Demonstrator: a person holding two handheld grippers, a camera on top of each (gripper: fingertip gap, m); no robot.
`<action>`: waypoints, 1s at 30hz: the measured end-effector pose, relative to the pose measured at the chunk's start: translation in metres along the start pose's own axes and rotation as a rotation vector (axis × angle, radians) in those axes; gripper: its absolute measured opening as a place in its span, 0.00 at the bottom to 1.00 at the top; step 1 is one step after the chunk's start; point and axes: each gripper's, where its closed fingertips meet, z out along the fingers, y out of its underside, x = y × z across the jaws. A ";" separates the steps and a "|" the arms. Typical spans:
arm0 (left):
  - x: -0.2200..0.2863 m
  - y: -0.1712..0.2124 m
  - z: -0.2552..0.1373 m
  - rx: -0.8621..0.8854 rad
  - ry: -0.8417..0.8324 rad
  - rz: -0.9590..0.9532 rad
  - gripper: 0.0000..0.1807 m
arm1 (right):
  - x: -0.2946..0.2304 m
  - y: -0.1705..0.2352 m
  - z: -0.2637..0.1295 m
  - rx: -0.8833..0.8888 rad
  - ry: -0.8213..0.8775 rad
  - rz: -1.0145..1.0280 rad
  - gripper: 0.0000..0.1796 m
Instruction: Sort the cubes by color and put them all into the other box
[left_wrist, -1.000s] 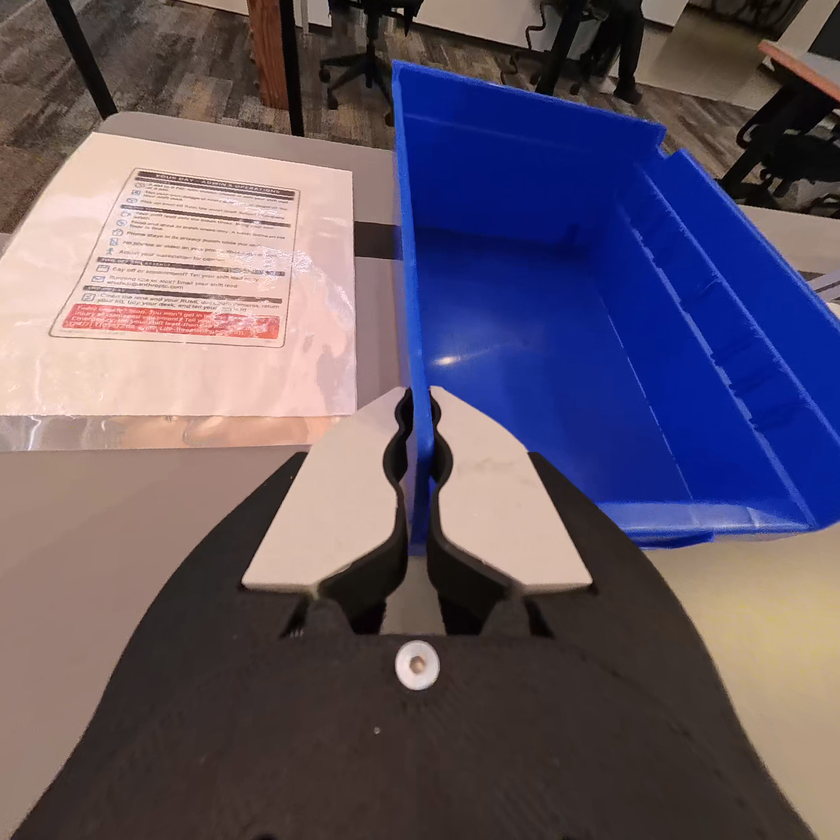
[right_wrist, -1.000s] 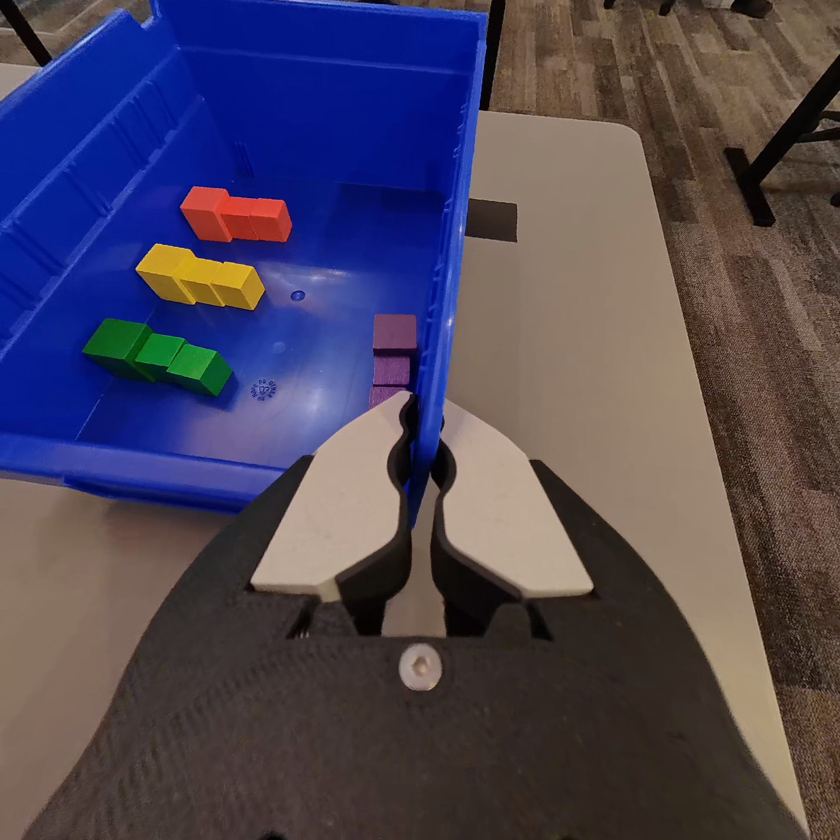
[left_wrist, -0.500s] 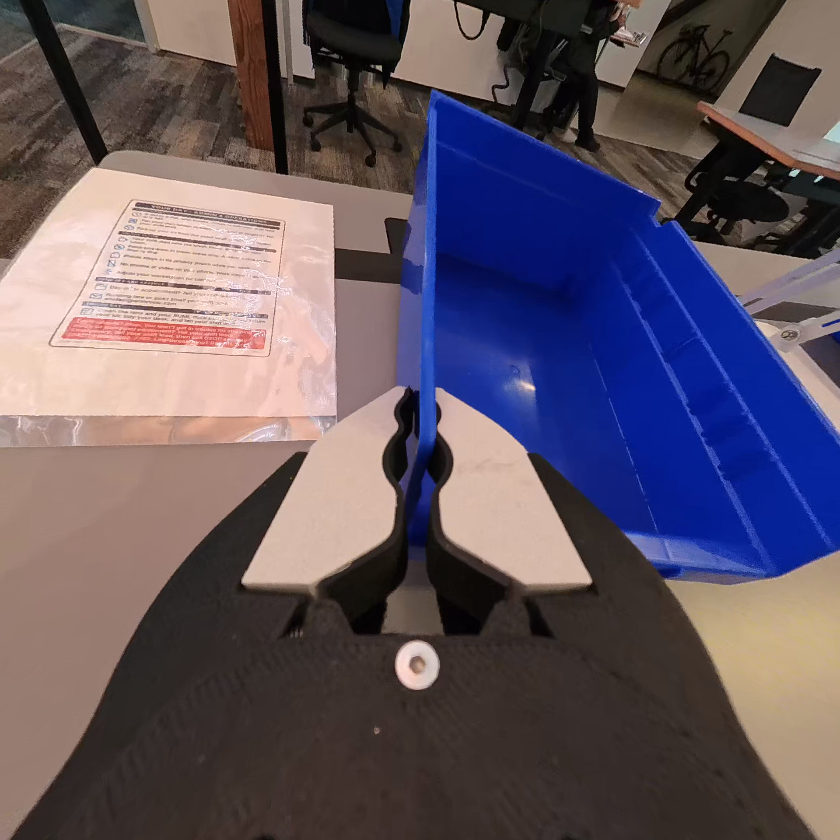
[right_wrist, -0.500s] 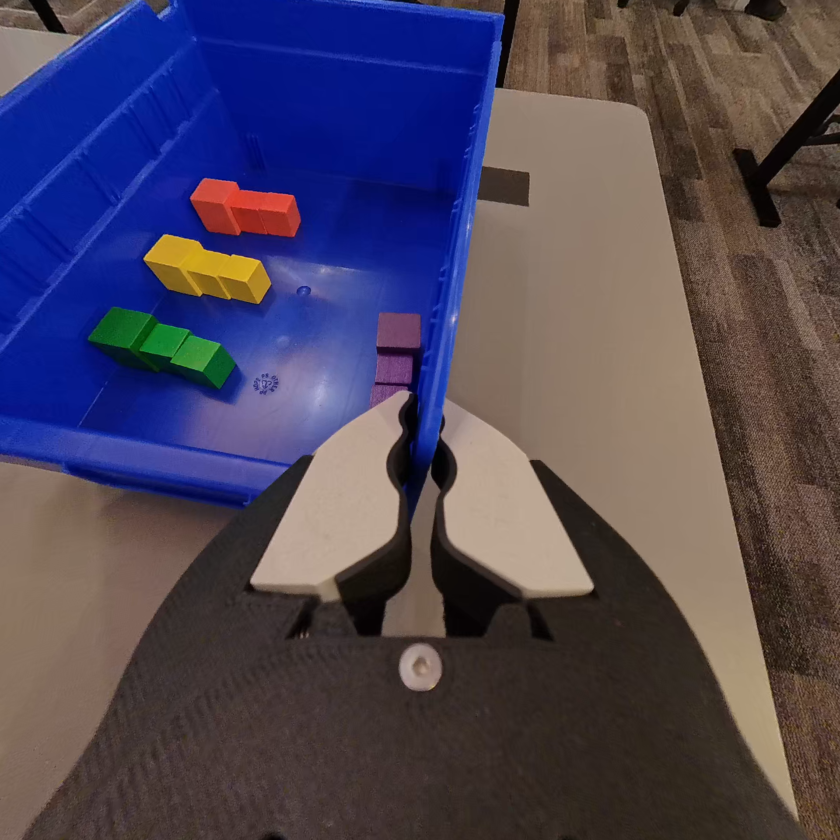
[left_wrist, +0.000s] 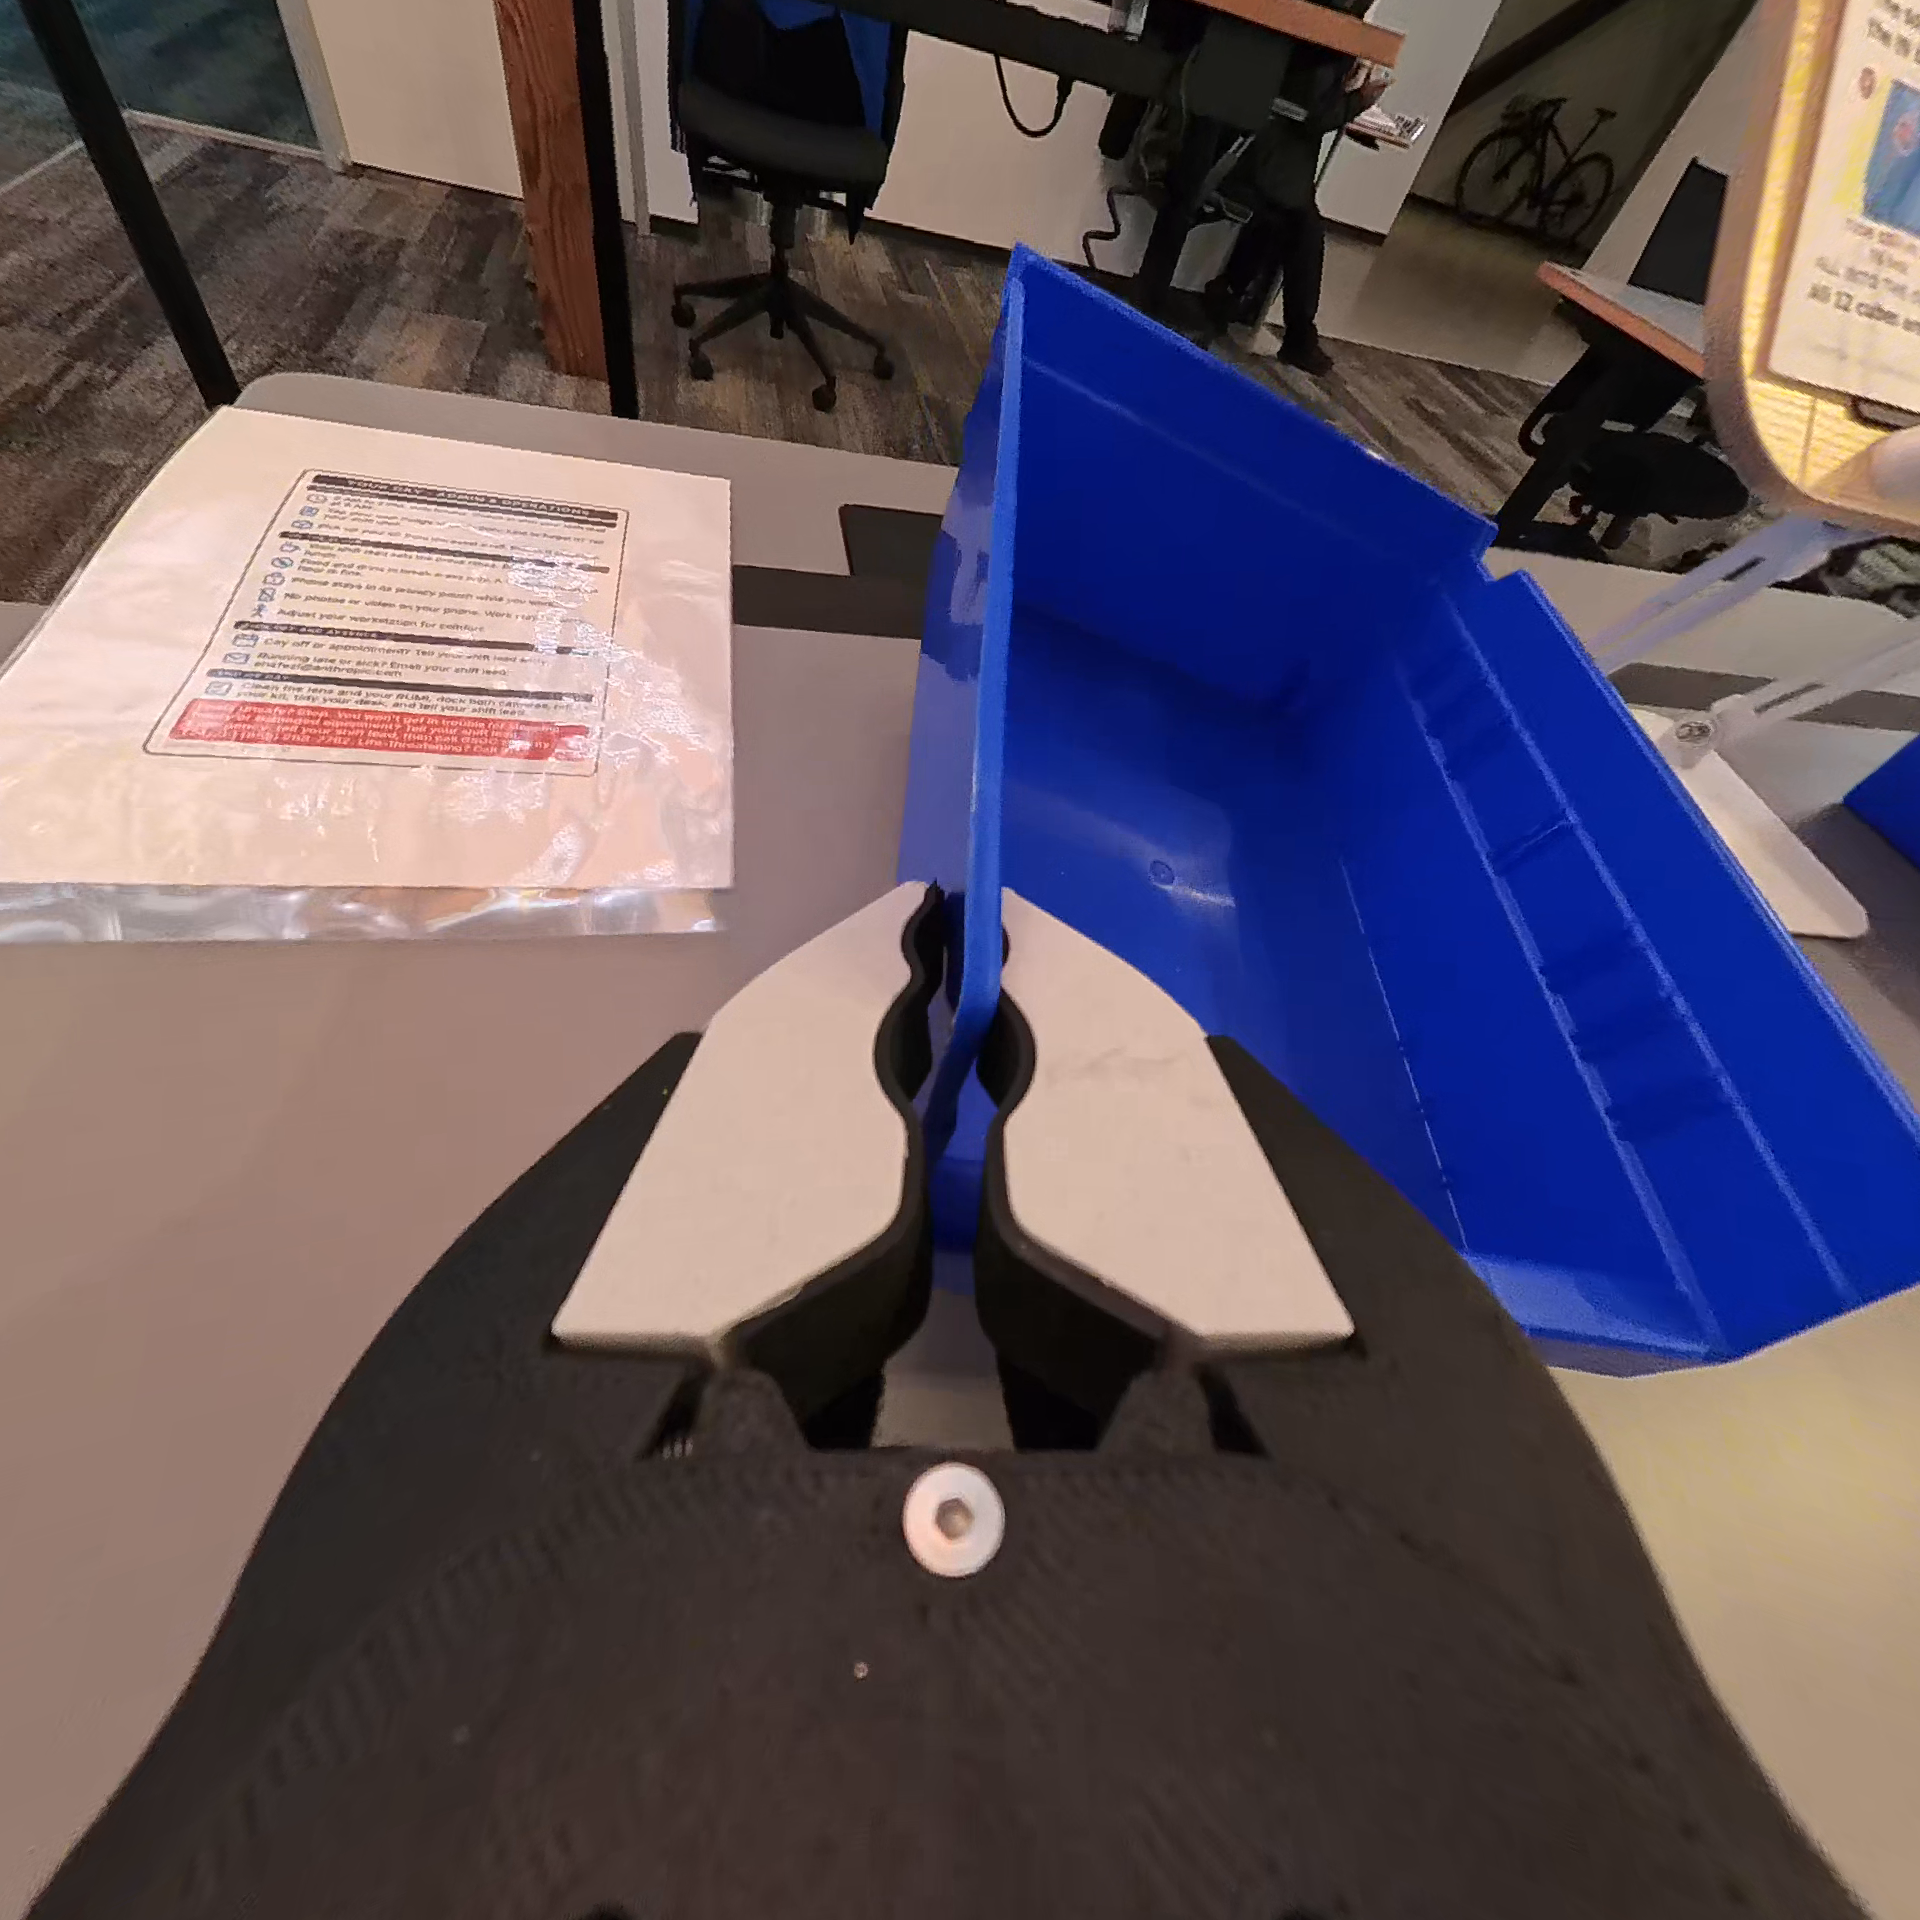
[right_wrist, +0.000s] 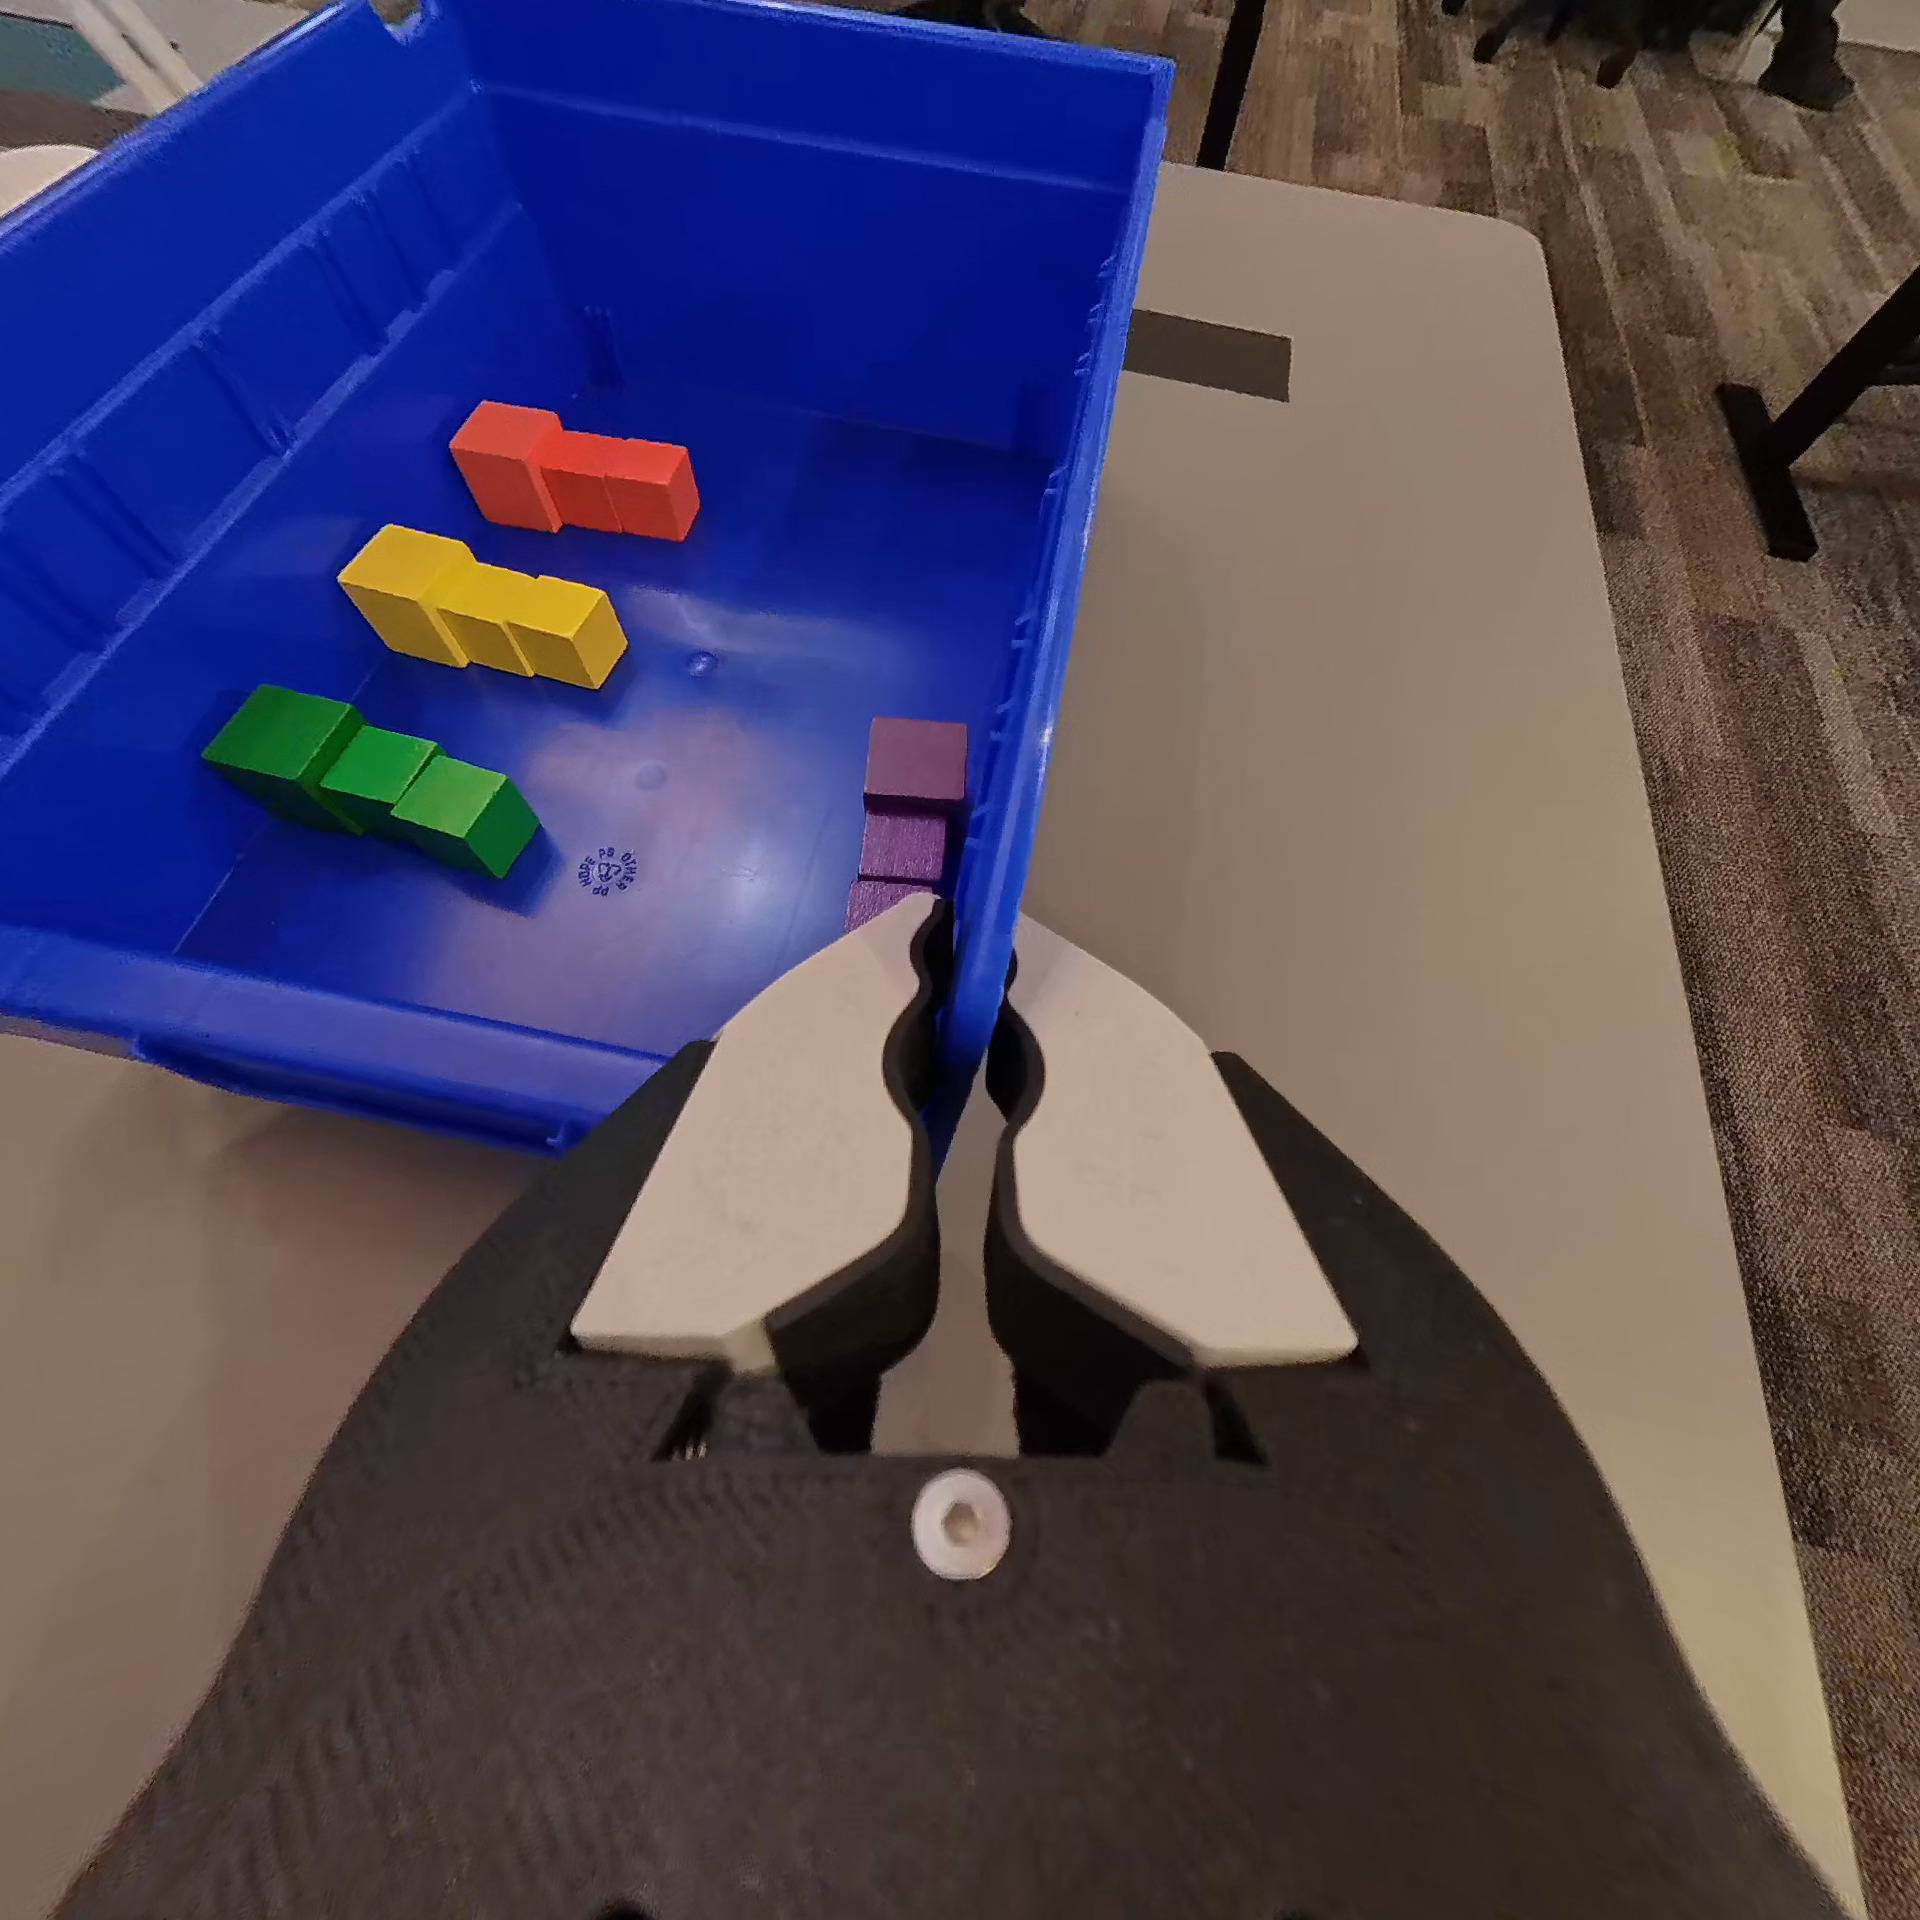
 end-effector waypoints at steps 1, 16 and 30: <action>0.003 0.002 -0.004 -0.001 0.005 0.000 0.02 | -0.002 0.002 -0.003 0.003 -0.005 -0.001 0.02; 0.012 0.018 -0.081 0.067 -0.008 -0.031 0.02 | -0.057 0.021 -0.041 0.022 -0.100 -0.052 0.02; 0.008 0.031 -0.120 0.118 -0.009 -0.070 0.02 | -0.132 0.022 -0.050 0.029 -0.220 -0.104 0.02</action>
